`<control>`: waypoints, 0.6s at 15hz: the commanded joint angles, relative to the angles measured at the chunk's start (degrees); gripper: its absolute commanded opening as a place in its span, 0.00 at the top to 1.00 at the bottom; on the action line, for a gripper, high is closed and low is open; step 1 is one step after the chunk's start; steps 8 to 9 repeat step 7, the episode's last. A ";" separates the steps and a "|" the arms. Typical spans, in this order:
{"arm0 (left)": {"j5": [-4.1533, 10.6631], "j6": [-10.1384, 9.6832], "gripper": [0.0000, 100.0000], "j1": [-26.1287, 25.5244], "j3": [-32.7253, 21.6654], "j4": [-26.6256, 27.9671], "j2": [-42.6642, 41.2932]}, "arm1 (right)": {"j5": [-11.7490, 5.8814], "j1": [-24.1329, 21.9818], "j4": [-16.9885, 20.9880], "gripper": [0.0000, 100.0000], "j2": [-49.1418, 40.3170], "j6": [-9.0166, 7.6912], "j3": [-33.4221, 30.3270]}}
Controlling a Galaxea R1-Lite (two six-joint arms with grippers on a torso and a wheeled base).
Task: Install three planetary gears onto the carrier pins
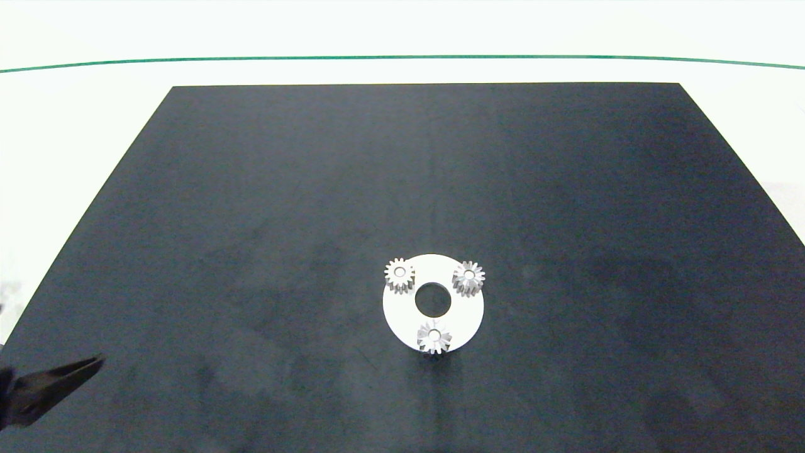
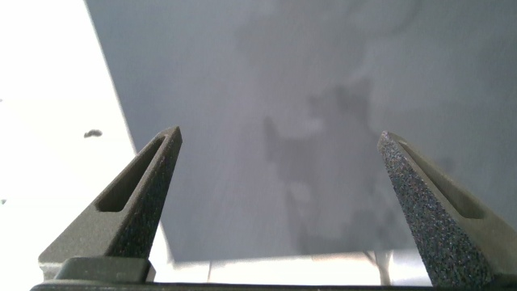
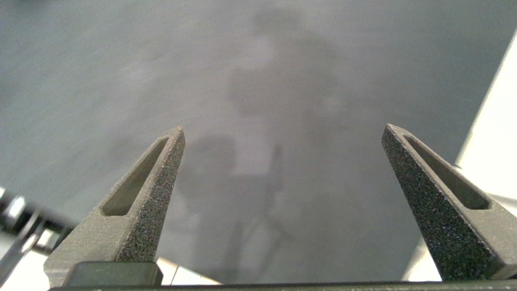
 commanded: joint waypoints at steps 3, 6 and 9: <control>-0.08 -0.20 0.00 15.02 -1.11 9.11 -26.41 | -0.47 -16.12 13.12 0.00 -17.97 -0.02 -3.02; -0.26 -0.47 0.00 14.67 5.30 9.11 -37.05 | -0.30 -21.65 15.23 0.00 -30.98 0.16 3.66; -0.26 -0.64 0.00 14.93 7.32 9.11 -39.95 | -0.21 -22.53 15.06 0.00 -34.41 0.16 6.39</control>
